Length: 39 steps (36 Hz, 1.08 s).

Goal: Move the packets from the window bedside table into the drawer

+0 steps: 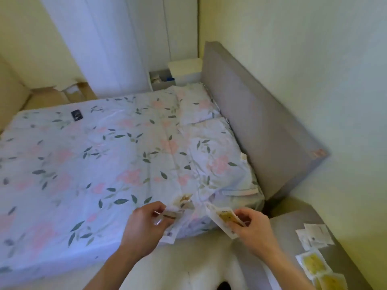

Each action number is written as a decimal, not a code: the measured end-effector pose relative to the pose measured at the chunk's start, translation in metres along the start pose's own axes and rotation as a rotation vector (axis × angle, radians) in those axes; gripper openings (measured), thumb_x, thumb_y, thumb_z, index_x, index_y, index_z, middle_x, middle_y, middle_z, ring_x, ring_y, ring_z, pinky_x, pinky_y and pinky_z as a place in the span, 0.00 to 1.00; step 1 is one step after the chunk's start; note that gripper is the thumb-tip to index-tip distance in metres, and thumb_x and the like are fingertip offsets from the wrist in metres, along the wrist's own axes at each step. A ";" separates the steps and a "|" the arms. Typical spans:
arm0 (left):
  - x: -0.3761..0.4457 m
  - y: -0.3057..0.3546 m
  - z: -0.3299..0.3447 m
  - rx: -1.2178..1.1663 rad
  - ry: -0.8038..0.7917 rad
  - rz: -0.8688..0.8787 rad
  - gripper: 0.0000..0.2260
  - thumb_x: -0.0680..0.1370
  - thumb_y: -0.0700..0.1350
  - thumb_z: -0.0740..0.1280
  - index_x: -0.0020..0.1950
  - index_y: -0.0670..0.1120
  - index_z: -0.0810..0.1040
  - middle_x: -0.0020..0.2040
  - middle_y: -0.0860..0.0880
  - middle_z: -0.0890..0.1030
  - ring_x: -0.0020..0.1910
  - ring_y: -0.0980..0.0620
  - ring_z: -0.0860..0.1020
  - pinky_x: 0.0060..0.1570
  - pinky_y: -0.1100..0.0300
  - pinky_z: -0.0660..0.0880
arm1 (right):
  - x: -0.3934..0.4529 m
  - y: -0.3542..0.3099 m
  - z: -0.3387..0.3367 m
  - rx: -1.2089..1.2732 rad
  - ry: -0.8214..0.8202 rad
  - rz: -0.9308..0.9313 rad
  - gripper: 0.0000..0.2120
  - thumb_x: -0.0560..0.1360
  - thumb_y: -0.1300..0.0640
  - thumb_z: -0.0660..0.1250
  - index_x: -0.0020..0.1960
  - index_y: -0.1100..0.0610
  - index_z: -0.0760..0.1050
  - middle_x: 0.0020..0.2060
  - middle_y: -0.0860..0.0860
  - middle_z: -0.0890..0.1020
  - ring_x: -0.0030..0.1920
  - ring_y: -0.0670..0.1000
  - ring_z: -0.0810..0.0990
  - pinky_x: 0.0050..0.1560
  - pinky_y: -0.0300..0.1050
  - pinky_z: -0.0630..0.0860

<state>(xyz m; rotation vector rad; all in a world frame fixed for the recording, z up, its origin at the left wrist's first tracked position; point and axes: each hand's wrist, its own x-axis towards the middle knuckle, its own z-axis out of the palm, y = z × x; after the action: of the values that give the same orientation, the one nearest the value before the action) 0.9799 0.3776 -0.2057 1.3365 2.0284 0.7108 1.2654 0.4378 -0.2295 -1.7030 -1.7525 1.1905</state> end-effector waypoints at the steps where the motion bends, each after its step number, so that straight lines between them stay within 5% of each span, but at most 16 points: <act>1: -0.008 -0.018 -0.018 -0.009 0.027 -0.023 0.06 0.72 0.48 0.76 0.39 0.52 0.79 0.35 0.57 0.81 0.36 0.56 0.77 0.36 0.55 0.74 | 0.003 -0.014 0.018 -0.016 -0.023 -0.034 0.05 0.70 0.48 0.79 0.43 0.47 0.84 0.37 0.43 0.85 0.39 0.43 0.83 0.45 0.44 0.83; 5: -0.038 -0.092 -0.089 0.006 0.135 -0.082 0.07 0.71 0.48 0.76 0.39 0.53 0.79 0.36 0.58 0.81 0.39 0.57 0.78 0.37 0.55 0.75 | 0.007 -0.073 0.098 -0.063 -0.102 -0.151 0.06 0.71 0.49 0.77 0.40 0.50 0.82 0.35 0.47 0.84 0.38 0.47 0.82 0.42 0.47 0.79; 10: -0.076 -0.184 -0.175 -0.004 0.284 -0.156 0.11 0.70 0.47 0.78 0.40 0.58 0.77 0.38 0.63 0.79 0.39 0.58 0.77 0.35 0.58 0.73 | -0.008 -0.146 0.202 -0.020 -0.192 -0.270 0.14 0.71 0.59 0.77 0.32 0.46 0.77 0.29 0.44 0.79 0.31 0.41 0.74 0.33 0.34 0.68; 14: -0.105 -0.244 -0.235 -0.009 0.386 -0.193 0.13 0.72 0.47 0.77 0.38 0.55 0.74 0.35 0.64 0.77 0.33 0.57 0.72 0.29 0.65 0.65 | -0.023 -0.199 0.275 -0.037 -0.282 -0.320 0.13 0.70 0.62 0.77 0.35 0.46 0.79 0.31 0.41 0.82 0.33 0.40 0.78 0.35 0.30 0.70; 26: -0.155 -0.379 -0.374 -0.123 0.663 -0.370 0.16 0.72 0.46 0.77 0.35 0.59 0.71 0.27 0.55 0.68 0.28 0.53 0.62 0.28 0.59 0.58 | -0.035 -0.346 0.468 -0.127 -0.567 -0.442 0.06 0.70 0.56 0.77 0.40 0.47 0.82 0.38 0.40 0.84 0.38 0.40 0.81 0.37 0.33 0.72; 35: -0.174 -0.493 -0.491 -0.150 0.794 -0.574 0.08 0.72 0.49 0.78 0.39 0.53 0.79 0.31 0.57 0.78 0.28 0.56 0.69 0.26 0.65 0.62 | -0.031 -0.462 0.649 -0.150 -0.770 -0.569 0.05 0.70 0.56 0.77 0.39 0.47 0.84 0.35 0.44 0.85 0.38 0.47 0.83 0.35 0.37 0.73; 39: -0.193 -0.536 -0.549 -0.132 0.862 -0.665 0.07 0.71 0.49 0.77 0.41 0.54 0.80 0.34 0.56 0.81 0.31 0.55 0.73 0.29 0.63 0.68 | -0.044 -0.520 0.736 -0.157 -0.894 -0.649 0.07 0.71 0.57 0.77 0.38 0.48 0.82 0.35 0.42 0.84 0.35 0.43 0.80 0.35 0.33 0.72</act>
<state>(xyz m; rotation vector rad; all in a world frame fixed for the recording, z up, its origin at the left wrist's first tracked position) 0.3135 -0.0480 -0.1800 0.1806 2.7789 1.1748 0.3834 0.2494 -0.2044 -0.5028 -2.6574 1.6101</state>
